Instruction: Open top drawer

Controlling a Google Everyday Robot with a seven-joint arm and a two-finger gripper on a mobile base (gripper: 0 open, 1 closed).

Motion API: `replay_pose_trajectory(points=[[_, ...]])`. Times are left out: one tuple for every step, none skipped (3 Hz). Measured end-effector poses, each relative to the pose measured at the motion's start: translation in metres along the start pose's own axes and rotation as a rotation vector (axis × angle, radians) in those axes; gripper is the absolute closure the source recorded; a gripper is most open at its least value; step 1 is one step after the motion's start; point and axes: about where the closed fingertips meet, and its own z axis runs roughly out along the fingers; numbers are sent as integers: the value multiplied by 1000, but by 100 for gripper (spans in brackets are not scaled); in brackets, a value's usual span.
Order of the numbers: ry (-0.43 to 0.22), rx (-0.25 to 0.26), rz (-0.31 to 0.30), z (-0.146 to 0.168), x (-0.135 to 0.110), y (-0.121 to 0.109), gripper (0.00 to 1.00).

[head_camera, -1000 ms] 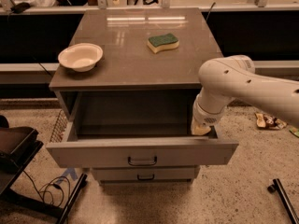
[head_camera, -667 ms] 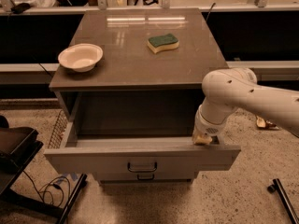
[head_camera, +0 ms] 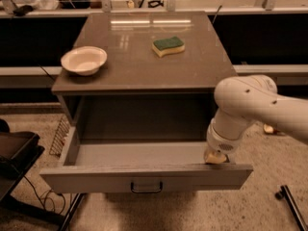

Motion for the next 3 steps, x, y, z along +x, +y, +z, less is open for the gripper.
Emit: replay_pose_trajectory(points=[[0, 0, 0, -5, -1, -1, 100], [0, 0, 0, -5, -1, -1, 82], [1, 1, 1, -6, -1, 0, 59]])
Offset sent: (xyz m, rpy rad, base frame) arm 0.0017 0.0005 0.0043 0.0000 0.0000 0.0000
